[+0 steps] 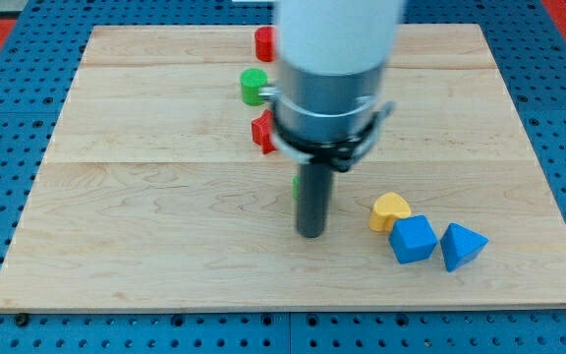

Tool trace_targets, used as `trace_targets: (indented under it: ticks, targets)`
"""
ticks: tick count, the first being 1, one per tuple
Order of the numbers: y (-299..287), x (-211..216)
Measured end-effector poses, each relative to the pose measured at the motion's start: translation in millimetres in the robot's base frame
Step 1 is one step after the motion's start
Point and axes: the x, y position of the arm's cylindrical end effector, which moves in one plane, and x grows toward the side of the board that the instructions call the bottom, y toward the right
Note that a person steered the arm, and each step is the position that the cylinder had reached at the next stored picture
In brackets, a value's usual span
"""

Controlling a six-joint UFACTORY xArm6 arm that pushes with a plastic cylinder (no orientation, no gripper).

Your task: Move yellow hexagon right to the red star

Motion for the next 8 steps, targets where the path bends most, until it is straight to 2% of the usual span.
trace_targets:
  ticks: [1,2,3,4,5,6,7,8]
  targets:
    - [-25,-12]
    - [-18,-52]
    - [84,-57]
    - [86,-76]
    - [69,-133]
    - [117,-161]
    - [149,-207]
    - [136,-274]
